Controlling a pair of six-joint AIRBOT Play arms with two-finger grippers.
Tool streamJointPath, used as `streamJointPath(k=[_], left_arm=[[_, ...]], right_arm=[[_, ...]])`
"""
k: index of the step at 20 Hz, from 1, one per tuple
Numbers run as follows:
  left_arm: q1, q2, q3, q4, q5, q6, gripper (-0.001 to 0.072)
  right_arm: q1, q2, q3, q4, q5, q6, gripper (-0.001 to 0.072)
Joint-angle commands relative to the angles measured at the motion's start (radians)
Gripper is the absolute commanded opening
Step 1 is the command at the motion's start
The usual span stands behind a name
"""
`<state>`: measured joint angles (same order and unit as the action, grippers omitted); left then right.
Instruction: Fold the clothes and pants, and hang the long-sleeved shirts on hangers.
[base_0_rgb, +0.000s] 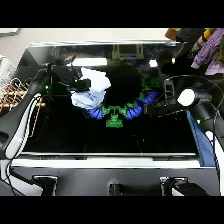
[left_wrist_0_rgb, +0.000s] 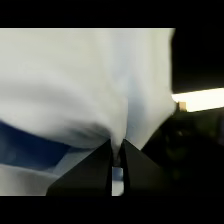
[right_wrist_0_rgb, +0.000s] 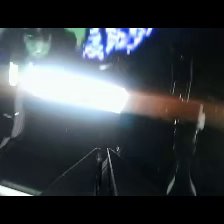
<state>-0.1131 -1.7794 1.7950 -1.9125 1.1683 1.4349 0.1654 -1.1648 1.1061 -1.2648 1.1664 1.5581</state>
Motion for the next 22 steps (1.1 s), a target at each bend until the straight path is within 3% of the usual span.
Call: streamJointPath(k=[1, 5, 9, 15, 16, 17, 18, 20, 22], left_arm=[[-0.109, 0.096, 0.015, -0.052, 0.187, 0.022, 0.0016], [-0.352, 0.123, 0.013, -0.052, 0.201, -0.068, 0.0016], [-0.559, 0.031, 0.007, -0.052, 0.101, -0.120, 0.0016], [-0.640, -0.113, 0.008, -0.090, 0.059, -0.179, 0.0042], [-0.626, -0.105, 0.010, -0.100, 0.061, -0.180, 0.0245], [-0.608, -0.087, 0.014, -0.105, 0.068, -0.180, 0.0506], [-0.582, -0.061, 0.025, -0.103, 0.098, -0.178, 0.0656], [-0.510, 0.018, 0.034, -0.099, 0.169, -0.141, 0.0661], [-0.423, 0.123, 0.034, -0.056, 0.240, -0.126, 0.0661]], right_arm=[[0.001, 0.031, 0.001, -0.037, 0.108, 0.037, 0.0098], [0.001, 0.127, 0.001, -0.154, 0.269, 0.047, 0.0098], [0.001, 0.251, 0.001, -0.260, 0.402, 0.085, 0.0098], [0.001, 0.408, 0.001, -0.284, 0.433, 0.114, 0.0097], [0.001, 0.420, 0.001, -0.283, 0.433, 0.114, 0.0097], [0.001, 0.426, 0.001, -0.272, 0.432, 0.115, 0.0096], [0.001, 0.427, 0.001, -0.247, 0.431, 0.121, 0.0096], [0.001, 0.425, 0.001, -0.198, 0.378, 0.206, 0.0098], [0.001, 0.417, 0.001, -0.179, 0.230, 0.391, 0.0181]])
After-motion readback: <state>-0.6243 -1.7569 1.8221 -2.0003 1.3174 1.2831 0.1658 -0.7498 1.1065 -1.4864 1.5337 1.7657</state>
